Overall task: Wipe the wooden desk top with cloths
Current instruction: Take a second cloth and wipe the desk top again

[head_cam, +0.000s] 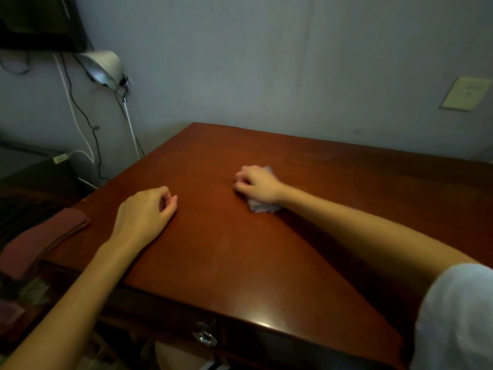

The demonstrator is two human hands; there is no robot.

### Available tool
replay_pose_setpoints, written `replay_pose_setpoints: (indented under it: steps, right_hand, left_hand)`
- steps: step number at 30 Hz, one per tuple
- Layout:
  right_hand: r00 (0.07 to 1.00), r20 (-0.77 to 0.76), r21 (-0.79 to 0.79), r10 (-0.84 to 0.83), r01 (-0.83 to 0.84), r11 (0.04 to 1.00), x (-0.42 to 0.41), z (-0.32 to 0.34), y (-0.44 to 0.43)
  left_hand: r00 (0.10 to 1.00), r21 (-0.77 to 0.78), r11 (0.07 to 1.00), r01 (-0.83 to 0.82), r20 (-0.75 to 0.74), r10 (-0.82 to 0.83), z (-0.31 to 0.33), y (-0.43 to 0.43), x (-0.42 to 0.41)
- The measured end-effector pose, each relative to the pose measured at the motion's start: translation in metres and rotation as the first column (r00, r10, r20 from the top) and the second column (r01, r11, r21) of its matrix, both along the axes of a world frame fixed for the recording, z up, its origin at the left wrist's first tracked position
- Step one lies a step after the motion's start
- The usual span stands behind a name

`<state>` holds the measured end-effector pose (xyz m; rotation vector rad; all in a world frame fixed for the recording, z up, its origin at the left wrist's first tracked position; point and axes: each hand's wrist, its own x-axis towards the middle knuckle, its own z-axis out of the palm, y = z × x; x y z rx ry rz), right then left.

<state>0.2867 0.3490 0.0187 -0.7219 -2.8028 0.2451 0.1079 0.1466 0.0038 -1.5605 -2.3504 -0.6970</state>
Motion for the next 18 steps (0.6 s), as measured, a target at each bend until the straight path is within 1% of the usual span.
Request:
replay_pose_setpoints:
  steps: [1,3,4,6,9,13,15,18]
  right_hand:
    - [0.993,-0.013,-0.001,0.120,-0.120,0.993,0.001,-0.002,-0.024]
    - [0.945,-0.063,0.001,0.322,-0.323,0.946,0.018,-0.007,-0.063]
    - [0.921,-0.083,-0.012,0.382,-0.384,0.923,0.031,-0.008,-0.075]
    - [0.902,-0.105,-0.047,0.419,-0.426,0.904,0.061,-0.008,-0.082]
    - [0.940,-0.107,-0.073,0.322,-0.331,0.941,0.101,-0.003,-0.057]
    - [0.991,-0.091,-0.092,0.102,-0.110,0.990,0.138,0.000,0.006]
    - [0.997,-0.070,-0.095,-0.010,0.004,0.995,0.144,0.000,0.035]
    - [0.991,-0.055,-0.086,-0.126,0.121,0.989,0.135,-0.002,0.074]
  left_hand:
    - [1.000,-0.010,1.000,-0.002,0.007,0.002,0.001,0.000,0.000]
    - [0.999,-0.049,0.999,-0.010,0.033,0.012,0.003,0.002,0.001]
    - [0.998,-0.076,0.997,-0.014,0.056,0.018,0.005,0.003,0.002]
    - [0.996,-0.122,0.993,-0.005,0.091,0.016,0.008,0.008,0.006]
    - [0.994,-0.108,0.993,0.045,0.107,-0.034,0.010,0.025,0.018]
    - [0.988,-0.088,0.990,0.107,0.123,-0.096,0.015,0.060,0.044]
    - [0.984,-0.092,0.985,0.146,0.112,-0.135,0.015,0.082,0.056]
    - [0.980,-0.086,0.979,0.183,0.090,-0.175,0.016,0.114,0.067]
